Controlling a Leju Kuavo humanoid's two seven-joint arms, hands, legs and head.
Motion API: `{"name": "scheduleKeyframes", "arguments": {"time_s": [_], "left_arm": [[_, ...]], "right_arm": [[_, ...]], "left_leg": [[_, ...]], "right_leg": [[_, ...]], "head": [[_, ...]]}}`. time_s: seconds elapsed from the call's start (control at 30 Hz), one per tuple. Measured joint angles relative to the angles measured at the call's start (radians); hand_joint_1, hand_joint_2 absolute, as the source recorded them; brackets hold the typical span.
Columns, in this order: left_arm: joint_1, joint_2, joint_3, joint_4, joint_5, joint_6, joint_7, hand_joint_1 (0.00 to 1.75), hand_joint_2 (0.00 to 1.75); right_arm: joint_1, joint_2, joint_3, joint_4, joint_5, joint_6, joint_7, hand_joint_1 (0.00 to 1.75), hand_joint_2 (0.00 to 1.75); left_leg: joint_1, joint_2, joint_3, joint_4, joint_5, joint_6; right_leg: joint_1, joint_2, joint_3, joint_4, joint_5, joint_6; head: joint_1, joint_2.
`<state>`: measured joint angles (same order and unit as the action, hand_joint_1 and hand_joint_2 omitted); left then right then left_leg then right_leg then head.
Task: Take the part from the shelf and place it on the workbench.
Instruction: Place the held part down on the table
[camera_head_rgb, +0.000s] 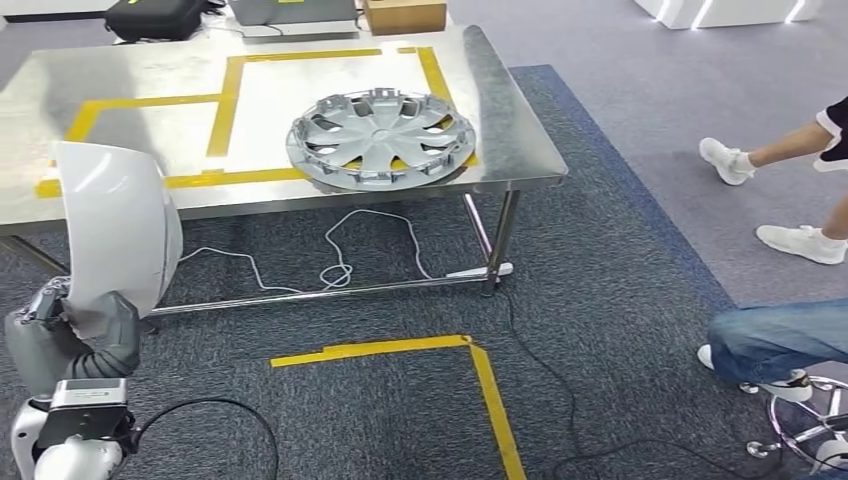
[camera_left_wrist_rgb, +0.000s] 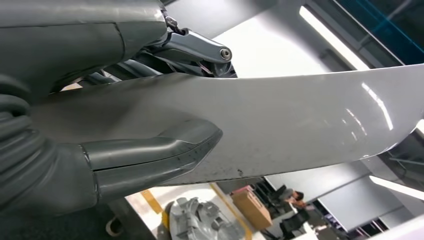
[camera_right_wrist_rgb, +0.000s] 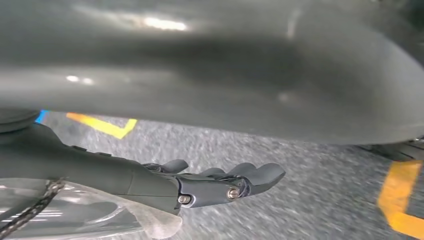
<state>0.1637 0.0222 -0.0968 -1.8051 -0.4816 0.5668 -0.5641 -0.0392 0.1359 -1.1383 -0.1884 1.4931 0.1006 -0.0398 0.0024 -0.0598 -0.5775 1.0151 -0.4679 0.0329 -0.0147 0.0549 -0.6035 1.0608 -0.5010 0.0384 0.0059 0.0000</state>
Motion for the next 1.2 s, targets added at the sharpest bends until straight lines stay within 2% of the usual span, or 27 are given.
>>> {"name": "scheduleKeyframes", "arguments": {"time_s": [0.03,0.07,0.13,0.17,0.2,0.23,0.3,0.33,0.37,0.4,0.43,0.5,0.53,0.57,0.63,0.67,0.73,0.8,0.83,0.87,0.9,0.93,0.97,1.03,1.07,1.13,1.2], "left_arm": [[-0.001,-0.001,0.000,0.000,0.000,0.000,0.000,1.75,1.75],[-0.001,-0.001,0.000,0.000,-0.001,0.001,0.000,1.75,1.75],[-0.001,-0.001,0.001,0.000,-0.003,0.002,0.001,1.75,1.75],[0.000,-0.001,0.002,0.000,-0.005,0.003,0.001,1.75,1.75],[0.000,-0.001,0.003,0.000,-0.006,0.004,0.002,1.75,1.75],[-0.001,-0.002,0.004,0.000,-0.008,0.005,0.002,1.75,1.75],[-0.002,-0.002,0.006,0.000,-0.010,0.006,0.003,1.75,1.75],[-0.002,-0.002,0.006,0.000,-0.010,0.007,0.004,1.75,1.75],[-0.001,-0.003,0.007,0.000,-0.010,0.008,0.005,1.75,1.75],[0.000,-0.003,0.007,0.000,-0.011,0.010,0.006,1.75,1.75],[0.000,-0.003,0.007,0.000,-0.011,0.012,0.006,1.75,1.75],[0.000,-0.003,0.007,0.000,-0.011,0.015,0.007,1.75,1.75],[-0.001,-0.003,0.007,0.000,-0.011,0.015,0.007,1.75,1.75],[-0.001,-0.003,0.007,0.000,-0.012,0.016,0.008,1.75,1.75],[0.000,-0.003,0.008,0.000,-0.012,0.016,0.008,1.75,1.75],[0.001,-0.003,0.008,0.000,-0.012,0.016,0.008,1.75,1.75],[0.001,-0.004,0.009,0.000,-0.012,0.017,0.008,1.75,1.75],[0.000,-0.006,0.010,0.000,-0.012,0.017,0.008,1.75,1.75],[0.000,-0.007,0.010,0.000,-0.012,0.017,0.008,1.75,1.75],[0.000,-0.007,0.010,0.000,-0.013,0.017,0.008,1.75,1.75],[0.001,-0.008,0.010,0.000,-0.013,0.017,0.008,1.75,1.75],[0.001,-0.008,0.010,0.000,-0.015,0.017,0.008,1.75,1.75],[0.001,-0.008,0.010,0.000,-0.017,0.018,0.008,1.75,1.75],[0.001,-0.007,0.010,0.000,-0.022,0.018,0.008,1.75,1.75],[0.002,-0.006,0.010,0.000,-0.022,0.017,0.008,1.75,1.75],[0.004,-0.004,0.010,0.000,-0.022,0.016,0.008,1.75,1.75],[0.005,-0.003,0.010,-0.001,-0.020,0.015,0.006,1.75,1.75]], "right_arm": [[0.001,0.000,0.000,0.000,0.000,0.000,-0.001,0.00,0.00],[0.002,0.000,0.000,0.000,0.000,0.000,-0.002,0.00,0.00],[0.004,0.000,0.000,0.000,0.000,0.000,-0.002,0.00,0.00],[0.004,0.000,0.000,0.000,0.000,0.000,-0.002,0.00,0.00],[0.003,0.000,0.001,0.000,0.000,0.000,-0.003,0.00,0.00],[0.002,0.000,0.001,0.000,-0.001,0.000,-0.003,0.00,0.00],[0.002,0.000,0.001,0.000,-0.001,0.000,-0.003,0.00,0.00],[0.003,0.000,0.001,0.000,-0.001,0.001,-0.003,0.00,0.00],[0.004,0.000,0.001,0.000,-0.001,0.001,-0.003,0.00,0.00],[0.004,0.000,0.001,0.000,-0.001,0.001,-0.003,0.00,0.00],[0.004,0.000,0.001,0.000,-0.001,0.001,-0.003,0.00,0.00],[0.003,0.000,0.002,0.000,-0.001,0.001,-0.003,0.00,0.00],[0.002,0.000,0.002,0.000,-0.001,0.001,-0.003,0.00,0.00],[0.002,0.000,0.002,0.000,-0.001,0.001,-0.003,0.00,0.00],[0.001,0.000,0.002,0.000,-0.001,0.001,-0.003,0.00,0.00],[-0.001,0.000,0.002,0.000,-0.001,0.001,-0.003,0.00,0.00],[-0.005,0.000,0.003,0.000,-0.001,0.001,-0.003,0.00,0.00],[-0.004,0.000,0.003,0.000,-0.001,0.000,-0.003,0.00,0.00],[-0.003,0.000,0.003,0.000,-0.001,0.001,-0.003,0.00,0.00],[-0.001,0.000,0.003,0.000,-0.001,0.001,-0.003,0.00,0.00],[0.001,0.000,0.003,0.000,-0.001,0.000,-0.003,0.00,0.00],[0.002,0.000,0.003,0.000,-0.001,0.000,-0.003,0.00,0.00],[0.001,0.000,0.003,0.000,-0.001,-0.001,-0.003,0.00,0.00],[-0.004,0.000,0.004,0.000,-0.001,-0.003,-0.003,0.00,0.00],[-0.006,0.000,0.004,0.000,-0.001,-0.005,-0.003,0.00,0.00],[-0.007,-0.001,0.004,0.000,-0.001,-0.009,-0.004,0.00,0.00],[-0.005,-0.001,0.004,0.000,-0.001,-0.012,-0.004,0.00,0.00]], "left_leg": [[0.000,-0.009,-0.001,0.001,-0.001,-0.004],[0.002,-0.018,-0.002,0.001,-0.001,-0.009],[0.004,-0.033,-0.004,-0.001,0.000,-0.021],[0.005,-0.030,-0.005,0.003,-0.004,-0.027],[0.005,-0.016,-0.013,0.022,-0.017,-0.032],[0.004,0.004,-0.030,0.063,-0.042,-0.037],[0.005,0.039,-0.090,0.194,-0.106,-0.045],[0.007,0.046,-0.118,0.252,-0.126,-0.047],[0.008,0.049,-0.133,0.280,-0.128,-0.049],[0.008,0.052,-0.128,0.269,-0.110,-0.049],[0.008,0.060,-0.102,0.218,-0.076,-0.047],[0.003,0.106,-0.032,0.078,-0.016,-0.040],[-0.001,0.126,-0.009,0.030,-0.003,-0.035],[-0.005,0.138,0.001,0.007,-0.001,-0.030],[-0.007,0.119,-0.001,0.001,-0.002,-0.019],[-0.005,0.107,-0.001,-0.002,0.000,-0.014],[0.001,0.086,0.000,-0.006,0.005,-0.003],[0.003,0.063,-0.002,-0.006,0.007,0.003],[0.003,0.051,-0.003,-0.006,0.007,0.004],[0.003,0.039,-0.003,-0.005,0.007,0.004],[0.003,0.029,-0.003,-0.005,0.007,0.004],[0.003,0.020,-0.001,-0.005,0.006,0.004],[0.003,0.013,0.001,-0.004,0.005,0.003],[-0.001,0.003,0.001,-0.002,0.002,-0.003],[-0.001,0.000,-0.001,-0.001,0.001,-0.008],[-0.001,-0.002,-0.003,-0.001,0.000,-0.021],[0.001,0.009,-0.005,0.011,-0.010,-0.033]], "right_leg": [[-0.001,0.016,0.018,-0.037,0.013,-0.004],[0.000,0.024,0.027,-0.051,0.014,-0.008],[0.002,0.005,0.034,-0.057,0.015,-0.017],[0.001,-0.004,0.038,-0.060,0.017,-0.023],[0.000,-0.015,0.042,-0.064,0.018,-0.030],[-0.002,-0.026,0.045,-0.067,0.018,-0.036],[-0.001,-0.051,0.050,-0.068,0.013,-0.043],[0.000,-0.064,0.051,-0.067,0.011,-0.045],[0.000,-0.078,0.053,-0.067,0.009,-0.045],[0.000,-0.091,0.056,-0.067,0.006,-0.044],[0.000,-0.103,0.060,-0.067,0.003,-0.042],[0.004,-0.123,0.069,-0.066,-0.004,-0.035],[0.007,-0.132,0.072,-0.065,-0.008,-0.030],[0.011,-0.142,0.075,-0.065,-0.011,-0.024],[0.012,-0.166,0.081,-0.067,-0.016,-0.015],[0.011,-0.165,0.082,-0.065,-0.021,-0.009],[0.008,-0.125,0.061,-0.015,-0.058,0.001],[0.005,-0.074,-0.003,0.114,-0.120,0.005],[0.004,-0.063,-0.038,0.179,-0.142,0.006],[0.004,-0.059,-0.061,0.217,-0.146,0.005],[0.004,-0.057,-0.067,0.217,-0.130,0.004],[0.004,-0.056,-0.052,0.174,-0.095,0.002],[0.004,-0.054,-0.024,0.106,-0.052,-0.002],[0.005,-0.046,0.029,-0.019,-0.003,-0.008],[0.006,-0.042,0.043,-0.048,0.002,-0.011],[0.007,-0.039,0.049,-0.057,-0.001,-0.021],[0.005,-0.042,0.054,-0.062,0.001,-0.033]], "head": [[0.000,0.000],[-0.001,0.000],[0.000,0.000],[-0.001,0.000],[-0.003,0.000],[-0.006,0.000],[-0.010,0.000],[-0.009,0.000],[-0.009,0.000],[-0.009,0.000],[-0.009,0.000],[-0.010,0.000],[-0.010,0.000],[-0.010,0.000],[-0.010,0.000],[-0.010,0.000],[-0.006,0.000],[0.000,0.000],[0.000,0.000],[0.000,0.000],[0.000,0.000],[0.000,0.000],[0.001,0.000],[0.000,0.000],[0.000,0.000],[-0.001,0.000],[-0.002,0.000]]}}
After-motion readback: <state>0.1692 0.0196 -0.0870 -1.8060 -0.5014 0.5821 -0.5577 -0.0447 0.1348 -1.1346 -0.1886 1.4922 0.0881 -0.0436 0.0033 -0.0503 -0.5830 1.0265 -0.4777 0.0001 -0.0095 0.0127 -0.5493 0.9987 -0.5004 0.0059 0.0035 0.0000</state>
